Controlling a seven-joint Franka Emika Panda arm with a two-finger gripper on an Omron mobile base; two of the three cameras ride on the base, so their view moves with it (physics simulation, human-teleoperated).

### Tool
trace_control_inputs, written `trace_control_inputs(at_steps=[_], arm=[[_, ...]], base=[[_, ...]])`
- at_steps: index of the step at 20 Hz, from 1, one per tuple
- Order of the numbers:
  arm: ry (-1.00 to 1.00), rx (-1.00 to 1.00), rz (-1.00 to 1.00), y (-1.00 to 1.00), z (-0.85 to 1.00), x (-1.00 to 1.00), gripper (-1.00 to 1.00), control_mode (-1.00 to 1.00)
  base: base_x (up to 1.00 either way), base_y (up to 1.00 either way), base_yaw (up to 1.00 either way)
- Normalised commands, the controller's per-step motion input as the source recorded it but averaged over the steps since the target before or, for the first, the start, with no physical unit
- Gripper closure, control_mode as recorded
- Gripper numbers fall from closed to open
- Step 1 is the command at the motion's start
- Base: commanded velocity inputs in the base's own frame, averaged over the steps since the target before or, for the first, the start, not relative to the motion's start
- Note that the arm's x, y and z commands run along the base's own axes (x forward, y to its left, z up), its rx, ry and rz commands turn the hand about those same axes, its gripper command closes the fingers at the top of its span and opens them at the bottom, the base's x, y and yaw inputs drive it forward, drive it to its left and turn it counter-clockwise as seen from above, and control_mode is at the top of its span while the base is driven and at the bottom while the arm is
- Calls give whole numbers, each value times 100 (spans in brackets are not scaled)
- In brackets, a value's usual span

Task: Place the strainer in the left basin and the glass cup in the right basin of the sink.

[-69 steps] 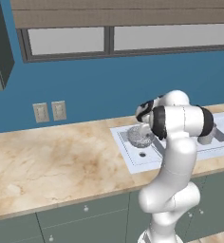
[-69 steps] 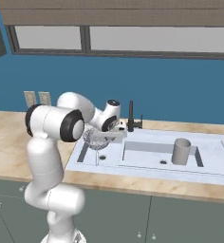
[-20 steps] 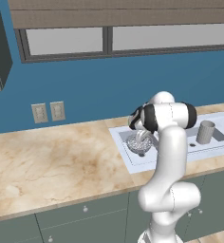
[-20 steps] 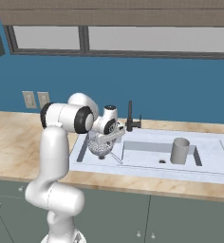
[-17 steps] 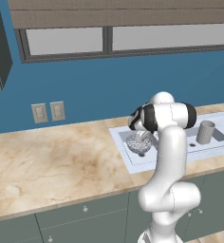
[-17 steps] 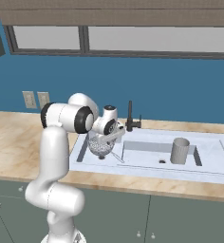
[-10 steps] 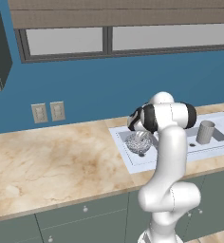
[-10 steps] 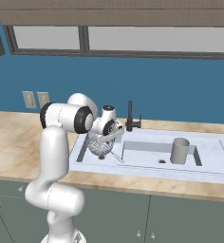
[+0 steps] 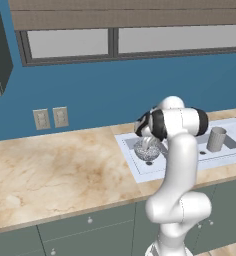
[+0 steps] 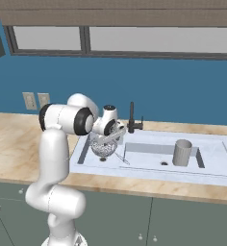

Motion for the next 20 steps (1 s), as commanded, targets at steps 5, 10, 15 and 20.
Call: trace_control_inputs(at_steps=[5,10,15,20], arm=[[-3,4,-1,6,68,-12,-100,-100],[-3,7,-4,8,58,-29,-100,-100],[-1,5,-17,23,45,-55,-100,-100],[-4,2,-31,25,26,-19,-100,-100]], base=[[0,0,0],[0,0,0],[0,0,0],[0,0,0]])
